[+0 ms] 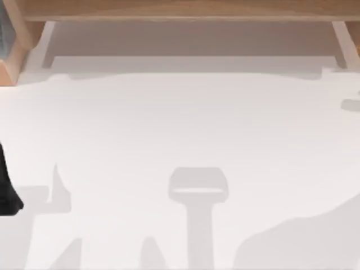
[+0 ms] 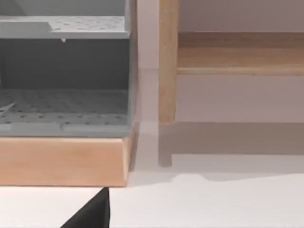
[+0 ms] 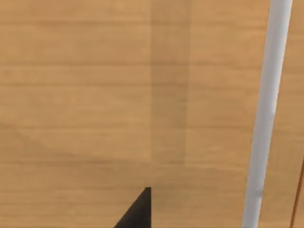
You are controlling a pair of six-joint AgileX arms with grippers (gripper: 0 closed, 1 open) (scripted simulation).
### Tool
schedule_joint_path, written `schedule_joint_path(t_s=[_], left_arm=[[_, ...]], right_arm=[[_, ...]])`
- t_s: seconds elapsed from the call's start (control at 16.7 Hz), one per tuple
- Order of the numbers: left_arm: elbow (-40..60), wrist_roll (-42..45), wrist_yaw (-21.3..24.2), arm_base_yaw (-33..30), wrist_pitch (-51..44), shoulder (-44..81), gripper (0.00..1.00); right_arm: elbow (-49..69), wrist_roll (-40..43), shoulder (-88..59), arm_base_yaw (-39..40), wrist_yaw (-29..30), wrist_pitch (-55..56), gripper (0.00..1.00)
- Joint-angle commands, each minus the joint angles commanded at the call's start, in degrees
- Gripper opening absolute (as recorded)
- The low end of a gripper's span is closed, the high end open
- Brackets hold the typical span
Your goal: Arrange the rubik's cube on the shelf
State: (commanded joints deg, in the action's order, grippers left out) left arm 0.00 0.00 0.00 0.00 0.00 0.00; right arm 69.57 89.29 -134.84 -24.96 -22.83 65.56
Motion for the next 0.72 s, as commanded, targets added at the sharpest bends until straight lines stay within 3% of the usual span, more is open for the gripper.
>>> schedule_joint_path(t_s=[0.42,0.72], left_arm=[[0.00,0.00,0.00,0.00,0.00,0.00,1.00],[0.00,0.00,0.00,0.00,0.00,0.00,1.00]], right_arm=[[0.00,0.00,0.00,0.00,0.00,0.00,0.02],[0.00,0.00,0.00,0.00,0.00,0.00,0.00]])
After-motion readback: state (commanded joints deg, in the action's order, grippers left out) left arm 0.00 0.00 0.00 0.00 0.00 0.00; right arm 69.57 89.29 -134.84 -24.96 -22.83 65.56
